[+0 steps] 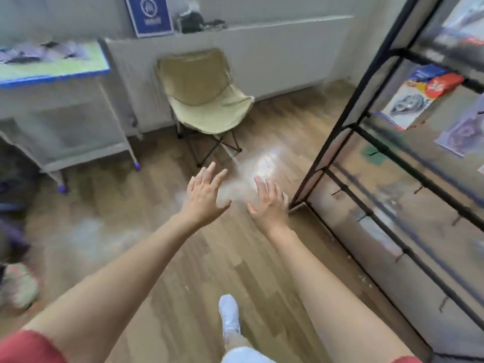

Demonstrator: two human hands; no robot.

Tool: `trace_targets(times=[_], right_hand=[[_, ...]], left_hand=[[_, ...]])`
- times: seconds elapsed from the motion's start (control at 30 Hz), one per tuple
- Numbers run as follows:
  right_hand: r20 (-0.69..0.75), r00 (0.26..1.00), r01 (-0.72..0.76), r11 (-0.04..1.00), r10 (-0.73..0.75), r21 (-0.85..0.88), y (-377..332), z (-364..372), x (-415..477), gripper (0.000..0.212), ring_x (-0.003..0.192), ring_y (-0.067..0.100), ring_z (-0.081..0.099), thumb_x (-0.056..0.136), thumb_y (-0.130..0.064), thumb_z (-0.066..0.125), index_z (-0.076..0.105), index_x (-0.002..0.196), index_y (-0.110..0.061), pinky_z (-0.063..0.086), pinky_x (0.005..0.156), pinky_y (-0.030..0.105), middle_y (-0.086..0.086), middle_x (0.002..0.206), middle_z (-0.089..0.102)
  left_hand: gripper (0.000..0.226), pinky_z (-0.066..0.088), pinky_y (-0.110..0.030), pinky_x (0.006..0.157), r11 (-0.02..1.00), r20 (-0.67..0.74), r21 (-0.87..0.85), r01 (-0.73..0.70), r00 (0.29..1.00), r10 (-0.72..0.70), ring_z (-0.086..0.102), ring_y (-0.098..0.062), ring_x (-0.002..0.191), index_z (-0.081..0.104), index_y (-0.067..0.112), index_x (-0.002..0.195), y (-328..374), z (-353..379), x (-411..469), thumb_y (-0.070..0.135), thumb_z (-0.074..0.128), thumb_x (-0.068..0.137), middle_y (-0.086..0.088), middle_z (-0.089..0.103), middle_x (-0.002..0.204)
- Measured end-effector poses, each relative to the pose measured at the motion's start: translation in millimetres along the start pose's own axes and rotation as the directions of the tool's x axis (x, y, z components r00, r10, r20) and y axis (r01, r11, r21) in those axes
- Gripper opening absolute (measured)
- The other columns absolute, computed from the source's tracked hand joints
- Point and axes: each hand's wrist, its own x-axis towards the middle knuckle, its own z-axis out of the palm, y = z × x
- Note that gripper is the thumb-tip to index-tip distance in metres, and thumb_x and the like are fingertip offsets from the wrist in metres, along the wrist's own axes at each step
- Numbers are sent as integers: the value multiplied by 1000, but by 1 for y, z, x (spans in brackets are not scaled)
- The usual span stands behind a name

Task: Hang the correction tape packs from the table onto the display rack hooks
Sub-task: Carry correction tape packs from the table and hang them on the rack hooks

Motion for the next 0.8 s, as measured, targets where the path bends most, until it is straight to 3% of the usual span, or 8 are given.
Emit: trace_targets(times=[0.3, 0.53, 0.8], right_hand=[[165, 955, 235, 969, -245, 78, -110, 41, 110, 70, 144, 23, 17, 93, -36, 51, 15, 153, -27, 11, 113, 37, 7, 158, 18], [267, 850, 455, 888, -454, 65, -201, 67, 179, 68, 145, 24, 14, 96, -39, 48, 13, 153, -26, 10, 116, 41, 9, 158, 18], [342, 799, 519, 854, -495, 22, -325, 122, 271, 68, 146, 23, 12, 97, -43, 46, 10, 153, -29, 10, 118, 41, 7, 159, 16]], left_hand=[[72, 5, -39, 119, 947, -141, -76, 313, 937, -321, 8, -24, 147, 19, 26, 151, -122, -47, 31, 38, 57, 91, -4, 10, 160], [70, 2, -39, 119, 860, -168, -96, 501, 843, -511, 3, -21, 148, 19, 26, 152, -207, -76, 42, 41, 54, 93, -1, 5, 161], [74, 4, -37, 118, 788, -193, -210, 578, 766, -613, 5, -21, 147, 12, 29, 152, -353, -126, 87, 39, 55, 93, 0, 6, 161]])
